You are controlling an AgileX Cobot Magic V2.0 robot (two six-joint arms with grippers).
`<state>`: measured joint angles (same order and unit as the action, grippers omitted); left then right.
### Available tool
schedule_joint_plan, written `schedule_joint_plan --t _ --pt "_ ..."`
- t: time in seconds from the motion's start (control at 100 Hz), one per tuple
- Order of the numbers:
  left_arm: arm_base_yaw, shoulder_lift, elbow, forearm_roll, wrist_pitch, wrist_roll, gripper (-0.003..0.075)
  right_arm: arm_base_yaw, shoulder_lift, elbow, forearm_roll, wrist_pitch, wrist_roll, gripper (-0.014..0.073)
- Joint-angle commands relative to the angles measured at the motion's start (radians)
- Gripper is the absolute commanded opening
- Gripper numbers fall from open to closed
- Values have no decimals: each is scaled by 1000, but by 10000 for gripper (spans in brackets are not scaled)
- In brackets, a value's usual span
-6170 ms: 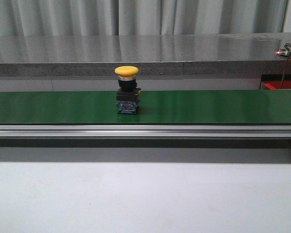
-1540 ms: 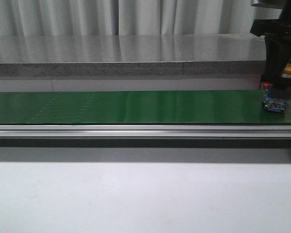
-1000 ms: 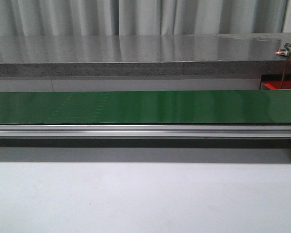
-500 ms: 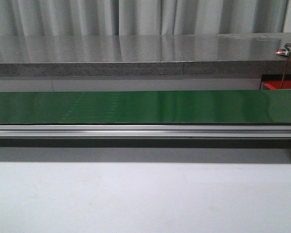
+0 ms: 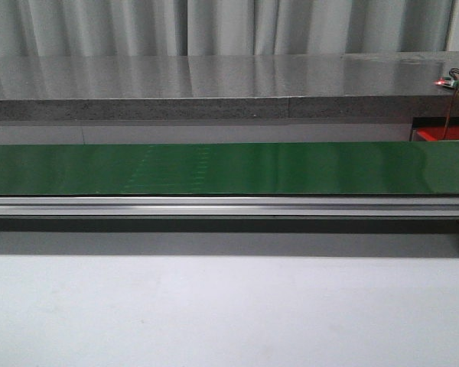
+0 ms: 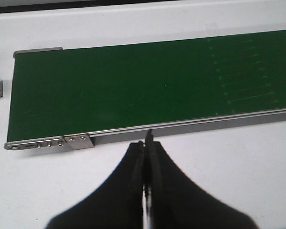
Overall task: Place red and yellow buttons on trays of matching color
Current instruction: 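Carry the second yellow button into the yellow tray, release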
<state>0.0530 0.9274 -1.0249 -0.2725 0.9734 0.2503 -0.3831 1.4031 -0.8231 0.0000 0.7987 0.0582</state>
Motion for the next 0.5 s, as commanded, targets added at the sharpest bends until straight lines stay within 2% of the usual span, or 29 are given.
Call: schedule_joint_plan --t 0.0,0.13,0.18,0.23,0.29,0.3,0.34,0.38,0.42,0.49 --pt "-9 -12 -25 -27 -58 -9 -20 -6 10 -22 -8 -31 4 74" --pt "-9 -12 -25 -27 -58 -9 -20 -6 42 -22 -8 -41 4 77" --pt "-9 -12 -25 -27 -58 -9 -20 -6 43 -22 -8 -50 4 106" --pt "-9 -12 -25 -27 -58 -9 -20 -6 43 -22 -8 -56 4 183" --pt "-9 -12 -25 -27 -58 -9 -20 -6 43 -22 -8 -58 4 355" --pt "-9 -12 -25 -27 -58 -9 -20 -6 43 -22 -8 -59 4 355" --pt "-9 -12 -25 -27 -58 -9 -20 -6 43 -22 -8 -60 5 475" --pt "-9 -12 -25 -27 -58 -9 -20 -6 41 -22 -8 -60 5 543" --pt "-9 -12 -25 -27 -58 -9 -20 -6 40 -24 -8 -60 5 597" --pt "-9 -12 -25 -27 -58 -9 -20 -6 26 -25 -9 -54 5 615"
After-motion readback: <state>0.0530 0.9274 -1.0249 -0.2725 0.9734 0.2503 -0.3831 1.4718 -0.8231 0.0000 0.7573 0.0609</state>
